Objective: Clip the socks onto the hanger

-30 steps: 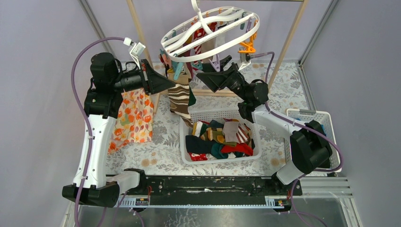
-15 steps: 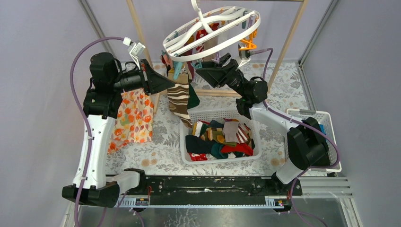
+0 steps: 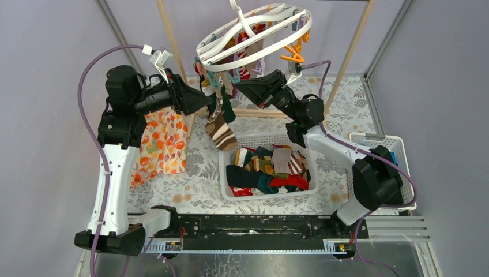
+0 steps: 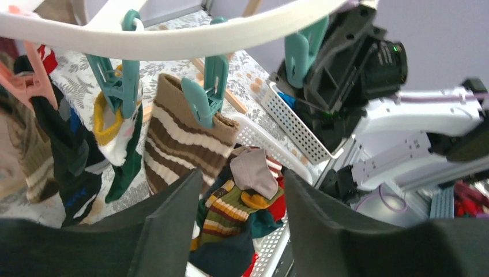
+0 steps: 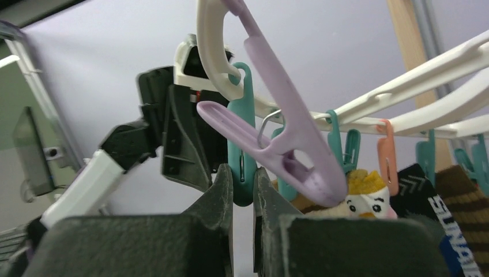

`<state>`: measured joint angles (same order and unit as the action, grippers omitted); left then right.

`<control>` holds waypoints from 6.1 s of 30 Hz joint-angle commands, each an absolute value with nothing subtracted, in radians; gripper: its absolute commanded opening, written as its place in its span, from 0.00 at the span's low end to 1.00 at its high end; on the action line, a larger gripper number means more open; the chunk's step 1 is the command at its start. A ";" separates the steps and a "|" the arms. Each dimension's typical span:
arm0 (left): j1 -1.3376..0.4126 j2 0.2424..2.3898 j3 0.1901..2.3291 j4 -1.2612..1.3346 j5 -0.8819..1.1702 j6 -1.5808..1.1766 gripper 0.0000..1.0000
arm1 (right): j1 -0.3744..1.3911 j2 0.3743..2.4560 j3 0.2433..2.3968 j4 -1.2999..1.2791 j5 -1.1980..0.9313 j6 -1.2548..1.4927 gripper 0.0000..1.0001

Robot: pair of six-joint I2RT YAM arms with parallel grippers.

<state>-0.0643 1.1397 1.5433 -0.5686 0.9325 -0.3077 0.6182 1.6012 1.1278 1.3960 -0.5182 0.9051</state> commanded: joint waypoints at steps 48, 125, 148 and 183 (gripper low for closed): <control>-0.180 1.261 1.593 -0.327 0.669 -0.626 0.59 | 0.925 1.543 1.194 0.981 0.025 0.255 0.00; -0.181 1.236 1.599 -0.405 0.688 -0.524 0.01 | 0.688 0.953 0.865 -0.250 0.179 0.519 0.02; -0.181 1.230 1.623 -0.414 0.691 -0.526 0.01 | 0.863 1.097 0.989 -0.283 -0.219 0.510 0.00; -0.181 1.238 1.613 -0.407 0.702 -0.529 0.01 | 0.658 1.301 0.724 0.094 -0.392 0.894 0.77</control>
<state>-0.1772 1.2465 1.5932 -0.4191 0.6773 -0.5400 0.6819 1.2842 0.7269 -0.0910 -0.2829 0.8165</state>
